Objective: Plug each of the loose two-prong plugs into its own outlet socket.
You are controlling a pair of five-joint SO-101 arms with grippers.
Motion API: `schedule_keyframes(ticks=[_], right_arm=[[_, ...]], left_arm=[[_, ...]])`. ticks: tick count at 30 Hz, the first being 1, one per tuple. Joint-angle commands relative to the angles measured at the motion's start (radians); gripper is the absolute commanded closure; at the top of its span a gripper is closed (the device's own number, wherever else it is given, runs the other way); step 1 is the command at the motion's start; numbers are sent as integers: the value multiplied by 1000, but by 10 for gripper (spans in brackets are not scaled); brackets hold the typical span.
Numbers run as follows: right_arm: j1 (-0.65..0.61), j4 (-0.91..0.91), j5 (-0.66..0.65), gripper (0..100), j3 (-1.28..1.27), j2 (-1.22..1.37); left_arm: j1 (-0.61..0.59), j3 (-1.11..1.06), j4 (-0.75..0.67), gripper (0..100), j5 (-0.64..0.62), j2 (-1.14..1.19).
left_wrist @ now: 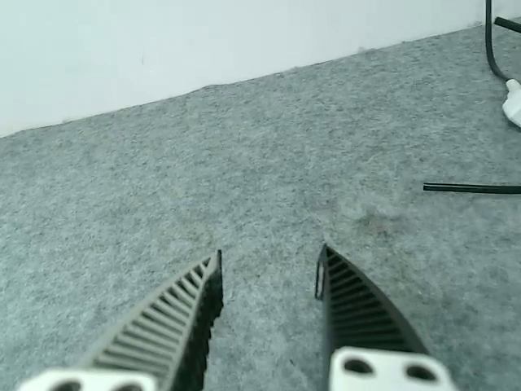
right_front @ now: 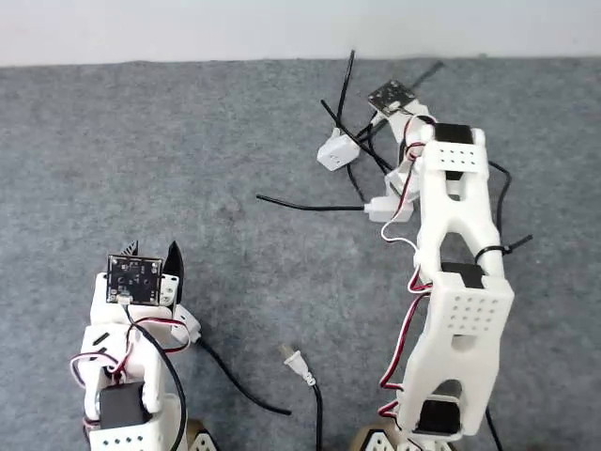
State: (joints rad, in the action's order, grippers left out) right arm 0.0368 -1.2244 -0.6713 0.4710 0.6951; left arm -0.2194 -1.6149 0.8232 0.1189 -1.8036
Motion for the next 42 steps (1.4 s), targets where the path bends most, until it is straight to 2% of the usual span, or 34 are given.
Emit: schedule_keyframes(ticks=[1,5,16,21,24,31,37,42], right_arm=[[31,-38,-12,990,-11,-50],[-28,-108,-8,990,-9,-150],[-315,-384,72,990,-17,-527],[-437,-535,72,990,-164,-579],[-458,-538,72,990,-287,-608],[-481,-412,74,990,-575,-796],[-573,-426,140,991,-718,-1115],[-568,-404,132,991,-901,-1446]], left_arm=[[8,12,-31,818,12,-15],[8,12,-31,818,12,-15],[8,12,-31,818,41,-15],[6,12,-31,818,43,-15],[2,15,-31,818,44,-15],[0,13,-32,818,44,-15],[0,12,-32,818,46,-15],[0,12,-32,818,46,-15]])
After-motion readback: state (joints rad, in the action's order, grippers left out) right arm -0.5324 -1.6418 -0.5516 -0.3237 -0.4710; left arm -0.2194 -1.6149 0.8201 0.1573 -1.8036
